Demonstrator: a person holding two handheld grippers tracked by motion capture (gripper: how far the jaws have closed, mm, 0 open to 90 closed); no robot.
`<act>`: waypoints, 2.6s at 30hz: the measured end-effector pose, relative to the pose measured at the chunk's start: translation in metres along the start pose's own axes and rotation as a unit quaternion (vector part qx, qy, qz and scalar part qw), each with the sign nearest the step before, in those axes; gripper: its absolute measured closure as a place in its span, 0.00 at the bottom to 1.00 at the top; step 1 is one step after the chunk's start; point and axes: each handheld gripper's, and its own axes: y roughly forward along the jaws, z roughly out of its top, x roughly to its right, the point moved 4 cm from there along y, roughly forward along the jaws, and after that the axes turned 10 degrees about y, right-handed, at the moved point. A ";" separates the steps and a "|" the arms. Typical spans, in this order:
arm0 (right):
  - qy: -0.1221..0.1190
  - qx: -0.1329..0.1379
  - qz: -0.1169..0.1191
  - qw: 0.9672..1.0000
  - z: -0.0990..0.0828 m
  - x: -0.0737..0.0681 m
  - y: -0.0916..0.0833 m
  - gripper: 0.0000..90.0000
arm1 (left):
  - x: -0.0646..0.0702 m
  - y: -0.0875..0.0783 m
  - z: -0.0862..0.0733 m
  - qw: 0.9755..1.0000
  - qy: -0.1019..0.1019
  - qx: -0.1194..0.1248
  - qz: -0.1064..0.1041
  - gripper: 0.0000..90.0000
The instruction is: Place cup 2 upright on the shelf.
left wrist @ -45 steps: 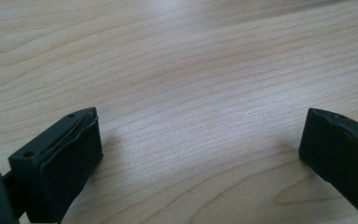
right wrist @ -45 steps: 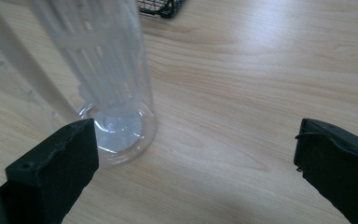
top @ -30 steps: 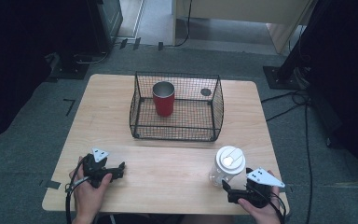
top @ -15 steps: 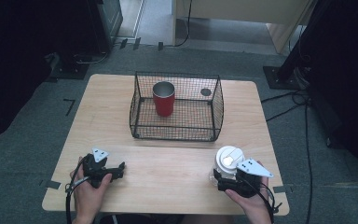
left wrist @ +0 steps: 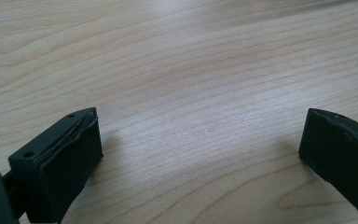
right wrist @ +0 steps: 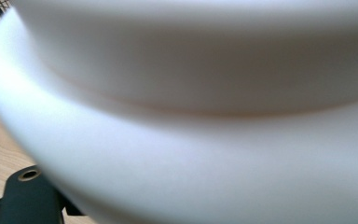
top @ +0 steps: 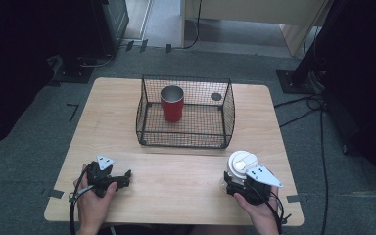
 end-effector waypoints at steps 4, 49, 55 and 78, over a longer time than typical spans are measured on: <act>-0.002 0.003 -0.004 1.000 0.003 -0.004 0.000 0.19 | 0.000 0.000 0.000 1.000 0.000 0.000 0.000 0.00; 0.016 0.152 0.038 0.988 0.080 -0.047 -0.001 0.18 | 0.000 0.000 0.000 1.000 -0.001 0.001 0.000 0.00; 0.021 0.173 0.046 0.984 0.091 -0.050 0.001 0.18 | 0.000 0.000 0.000 1.000 -0.001 0.001 0.000 0.00; 0.013 0.245 0.043 0.968 0.121 -0.059 0.029 0.18 | 0.000 0.000 0.000 1.000 -0.001 0.001 0.000 0.00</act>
